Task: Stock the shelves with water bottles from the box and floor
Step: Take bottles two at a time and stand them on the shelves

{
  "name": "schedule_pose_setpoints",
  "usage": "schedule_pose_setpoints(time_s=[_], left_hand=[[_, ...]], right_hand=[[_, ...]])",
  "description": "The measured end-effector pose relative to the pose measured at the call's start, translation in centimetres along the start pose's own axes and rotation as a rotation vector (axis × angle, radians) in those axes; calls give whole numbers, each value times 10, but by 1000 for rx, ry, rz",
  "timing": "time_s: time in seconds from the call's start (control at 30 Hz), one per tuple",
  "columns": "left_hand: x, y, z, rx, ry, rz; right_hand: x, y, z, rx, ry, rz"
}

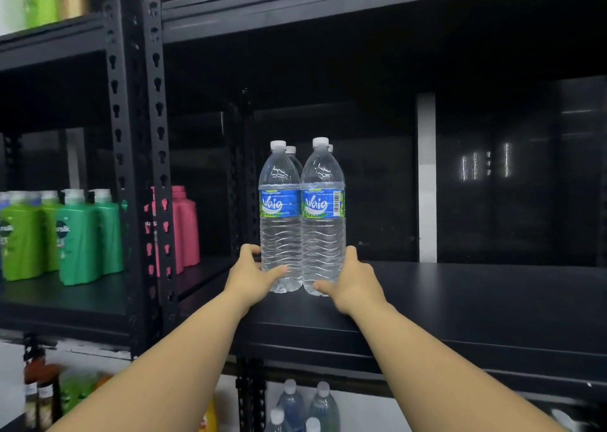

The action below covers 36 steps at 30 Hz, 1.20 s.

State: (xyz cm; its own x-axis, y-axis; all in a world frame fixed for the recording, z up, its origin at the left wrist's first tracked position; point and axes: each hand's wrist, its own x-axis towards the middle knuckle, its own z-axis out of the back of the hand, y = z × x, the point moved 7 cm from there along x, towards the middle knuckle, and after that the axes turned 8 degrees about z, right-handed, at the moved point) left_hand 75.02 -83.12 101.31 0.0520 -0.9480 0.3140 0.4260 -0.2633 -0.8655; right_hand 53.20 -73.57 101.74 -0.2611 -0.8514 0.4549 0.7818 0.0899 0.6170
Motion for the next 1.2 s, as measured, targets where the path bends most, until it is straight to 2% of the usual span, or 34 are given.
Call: schedule_pose_setpoints(time_s=[0.43, 0.97, 1.2], left_hand=[[11, -3, -6, 53, -29, 2], [12, -7, -10, 106, -71, -18], [6, -11, -8, 114, -62, -13]], right_hand=[[10, 0, -5, -54, 27, -43], [25, -3, -8, -247, 48, -94], [23, -2, -7, -236, 70, -83]])
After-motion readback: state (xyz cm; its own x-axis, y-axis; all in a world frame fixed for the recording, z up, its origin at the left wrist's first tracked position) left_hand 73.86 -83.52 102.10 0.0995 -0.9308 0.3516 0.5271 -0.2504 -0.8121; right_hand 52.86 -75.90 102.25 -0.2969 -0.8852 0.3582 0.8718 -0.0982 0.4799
